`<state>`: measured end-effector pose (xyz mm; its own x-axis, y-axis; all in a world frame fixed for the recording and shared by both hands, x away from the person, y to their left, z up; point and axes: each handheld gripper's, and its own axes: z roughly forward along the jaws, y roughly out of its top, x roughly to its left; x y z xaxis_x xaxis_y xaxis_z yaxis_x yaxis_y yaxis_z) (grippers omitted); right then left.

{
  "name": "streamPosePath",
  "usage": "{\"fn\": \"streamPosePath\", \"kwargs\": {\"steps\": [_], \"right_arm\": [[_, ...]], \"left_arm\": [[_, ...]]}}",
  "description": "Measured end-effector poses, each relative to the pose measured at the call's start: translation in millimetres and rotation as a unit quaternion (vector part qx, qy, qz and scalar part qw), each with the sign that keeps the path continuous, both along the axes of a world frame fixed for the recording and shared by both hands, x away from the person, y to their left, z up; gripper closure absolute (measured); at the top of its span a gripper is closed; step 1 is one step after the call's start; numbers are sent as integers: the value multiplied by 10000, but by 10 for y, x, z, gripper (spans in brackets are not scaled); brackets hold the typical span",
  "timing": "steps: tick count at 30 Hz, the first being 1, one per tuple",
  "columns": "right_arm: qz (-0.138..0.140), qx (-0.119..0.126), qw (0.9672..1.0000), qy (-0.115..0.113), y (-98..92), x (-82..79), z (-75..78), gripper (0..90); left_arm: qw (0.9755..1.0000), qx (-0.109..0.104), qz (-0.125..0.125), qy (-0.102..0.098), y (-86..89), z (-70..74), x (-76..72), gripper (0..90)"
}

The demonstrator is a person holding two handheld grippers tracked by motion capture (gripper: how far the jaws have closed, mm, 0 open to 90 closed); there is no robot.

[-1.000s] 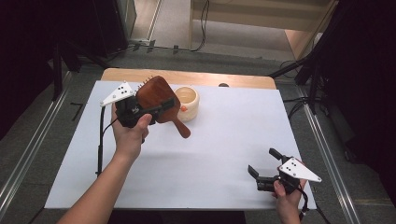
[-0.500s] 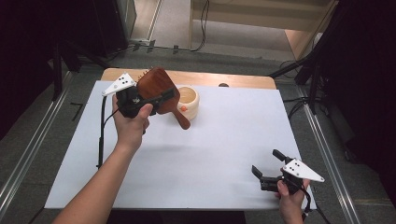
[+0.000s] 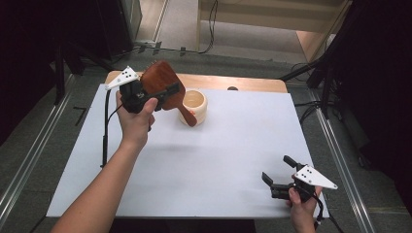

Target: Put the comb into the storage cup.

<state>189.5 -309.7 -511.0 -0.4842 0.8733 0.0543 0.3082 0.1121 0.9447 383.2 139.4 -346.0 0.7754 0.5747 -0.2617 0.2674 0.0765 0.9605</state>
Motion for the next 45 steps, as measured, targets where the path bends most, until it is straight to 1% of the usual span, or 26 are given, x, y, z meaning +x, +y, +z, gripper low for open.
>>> {"fn": "streamPosePath", "kwargs": {"steps": [3,5,9,15,22,24,30,33,36,39,45], "right_arm": [[-3,8,10000,-4,1,1,-2,0],[-23,26,10000,7,-2,-2,-2,0],[-10,31,10000,11,-9,-4,-1,0],[-13,62,10000,29,-9,-3,-3,0],[-2,41,10000,24,-11,1,-5,0],[1,45,10000,22,-10,1,-5,0],[-8,81,10000,10,-14,-4,-6,0],[-8,91,10000,7,-18,-5,-7,0],[2,99,10000,-3,-20,-3,-9,0],[10,100,9999,-5,-22,-3,-9,0],[0,130,9999,1,-23,-3,-9,0]], "left_arm": [[10000,-62,16,9,-3,23,42,517],[9999,-124,27,56,1,29,78,517],[9999,-93,109,59,0,60,137,517],[9997,-131,207,55,0,104,222,517],[9994,-185,287,55,-11,134,316,517],[9992,-225,312,65,-12,141,341,516],[9984,-251,504,69,-40,155,432,516],[9980,-266,578,65,-59,151,477,516],[9978,-219,617,51,-80,134,511,516],[9974,-166,701,61,-107,97,544,515],[9968,-81,785,96,-158,11,612,515]]}}
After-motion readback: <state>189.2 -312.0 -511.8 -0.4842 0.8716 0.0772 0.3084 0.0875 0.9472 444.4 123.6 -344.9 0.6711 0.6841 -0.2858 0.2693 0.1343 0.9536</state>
